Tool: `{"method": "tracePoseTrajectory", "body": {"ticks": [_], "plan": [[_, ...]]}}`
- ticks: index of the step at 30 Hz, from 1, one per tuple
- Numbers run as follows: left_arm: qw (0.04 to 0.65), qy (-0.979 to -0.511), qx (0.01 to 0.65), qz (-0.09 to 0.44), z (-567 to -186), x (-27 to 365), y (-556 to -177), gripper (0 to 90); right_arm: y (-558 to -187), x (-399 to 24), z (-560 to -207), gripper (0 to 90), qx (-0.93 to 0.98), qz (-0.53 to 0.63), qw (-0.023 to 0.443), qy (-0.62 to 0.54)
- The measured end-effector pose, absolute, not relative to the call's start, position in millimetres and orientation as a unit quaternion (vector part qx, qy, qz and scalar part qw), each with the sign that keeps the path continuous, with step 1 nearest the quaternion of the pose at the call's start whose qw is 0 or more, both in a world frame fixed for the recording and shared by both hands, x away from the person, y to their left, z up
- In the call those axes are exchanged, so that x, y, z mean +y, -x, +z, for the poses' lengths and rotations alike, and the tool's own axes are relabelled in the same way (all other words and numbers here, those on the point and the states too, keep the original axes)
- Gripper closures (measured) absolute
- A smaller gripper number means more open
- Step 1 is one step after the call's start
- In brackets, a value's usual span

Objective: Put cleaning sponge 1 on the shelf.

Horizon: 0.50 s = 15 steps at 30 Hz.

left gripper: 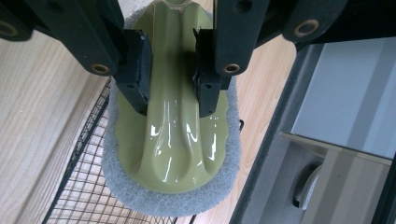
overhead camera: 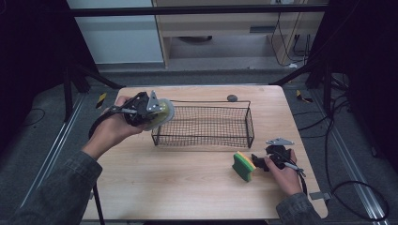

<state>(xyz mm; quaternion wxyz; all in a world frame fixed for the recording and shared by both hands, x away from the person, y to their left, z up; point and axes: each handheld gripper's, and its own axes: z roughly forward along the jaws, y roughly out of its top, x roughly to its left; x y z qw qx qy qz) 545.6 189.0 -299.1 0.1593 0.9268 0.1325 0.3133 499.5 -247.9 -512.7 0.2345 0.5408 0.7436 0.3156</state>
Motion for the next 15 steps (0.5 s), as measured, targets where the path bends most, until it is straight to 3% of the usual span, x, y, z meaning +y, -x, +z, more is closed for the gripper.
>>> {"method": "tracePoseTrajectory", "body": {"ticks": [15], "plan": [[0.135,-0.924,0.103,0.344,-307,171,-564,70.4,-495,-251,-513,0.7,0.741,0.317,0.233,-0.543]]}}
